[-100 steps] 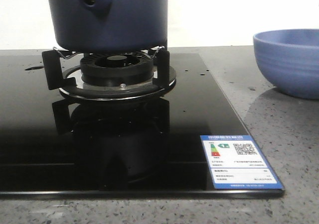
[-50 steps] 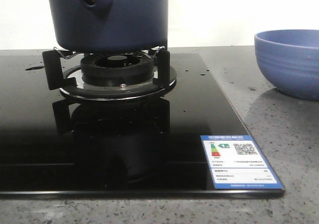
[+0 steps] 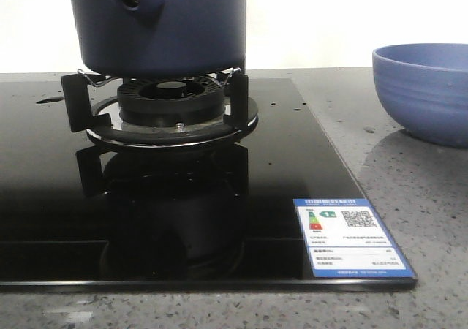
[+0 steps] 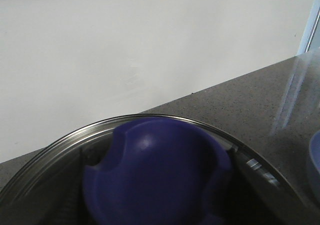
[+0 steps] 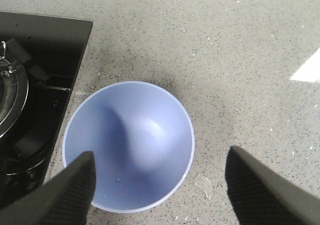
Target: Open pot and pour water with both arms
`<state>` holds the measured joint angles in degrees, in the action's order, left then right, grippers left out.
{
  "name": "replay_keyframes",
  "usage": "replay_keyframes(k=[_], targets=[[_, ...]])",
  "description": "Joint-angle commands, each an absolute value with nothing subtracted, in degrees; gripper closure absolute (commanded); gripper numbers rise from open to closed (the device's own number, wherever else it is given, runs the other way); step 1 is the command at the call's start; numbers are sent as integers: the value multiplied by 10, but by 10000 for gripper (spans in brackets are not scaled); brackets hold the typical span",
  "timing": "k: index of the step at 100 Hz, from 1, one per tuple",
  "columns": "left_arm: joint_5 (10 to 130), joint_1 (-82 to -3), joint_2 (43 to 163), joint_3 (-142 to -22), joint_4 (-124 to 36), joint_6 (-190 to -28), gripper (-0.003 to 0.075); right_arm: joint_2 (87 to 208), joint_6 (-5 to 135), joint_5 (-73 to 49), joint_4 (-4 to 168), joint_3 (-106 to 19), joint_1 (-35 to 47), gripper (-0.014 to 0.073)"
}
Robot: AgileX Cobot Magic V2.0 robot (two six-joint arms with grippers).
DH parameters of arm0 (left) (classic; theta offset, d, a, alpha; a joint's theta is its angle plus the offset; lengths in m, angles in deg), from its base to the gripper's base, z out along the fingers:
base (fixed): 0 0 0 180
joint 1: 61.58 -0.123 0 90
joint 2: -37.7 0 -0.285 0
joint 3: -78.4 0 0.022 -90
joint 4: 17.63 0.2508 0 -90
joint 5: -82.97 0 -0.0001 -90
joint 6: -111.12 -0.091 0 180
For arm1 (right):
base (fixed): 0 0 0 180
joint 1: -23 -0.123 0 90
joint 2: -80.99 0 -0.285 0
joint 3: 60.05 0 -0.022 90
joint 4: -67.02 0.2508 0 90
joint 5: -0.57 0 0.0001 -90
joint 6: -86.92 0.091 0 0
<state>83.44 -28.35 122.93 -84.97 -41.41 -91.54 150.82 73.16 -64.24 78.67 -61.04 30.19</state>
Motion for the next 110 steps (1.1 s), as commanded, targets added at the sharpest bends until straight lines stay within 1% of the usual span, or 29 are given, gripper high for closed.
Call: replay_keyframes(k=[1,57,61,70,77,96,110], targets=[[908,-279,1217,-872,-413,-916,372,1497,725,-619,795,-629,306,101],[925,-279,1237,-872,-414,-916,369,1497,725,-614,796,-628,306,101],[924,-279,1237,-872,-414,-916,356,1497,725,-614,796,-628,306,101],[925,-279,1237,-872,-415,-916,289,1497,725,-614,796,-628,306,101],[924,-279,1237,-872,-415,-916,252,1497,725,-614,796,-628,306,101],[922,-279,1236,-872,-418,-915,198,1497,725,-614,796,-628,306,101],[922,-279,1221,-872,-426,-913,192,1497,725,-614,796,-628,306,101]])
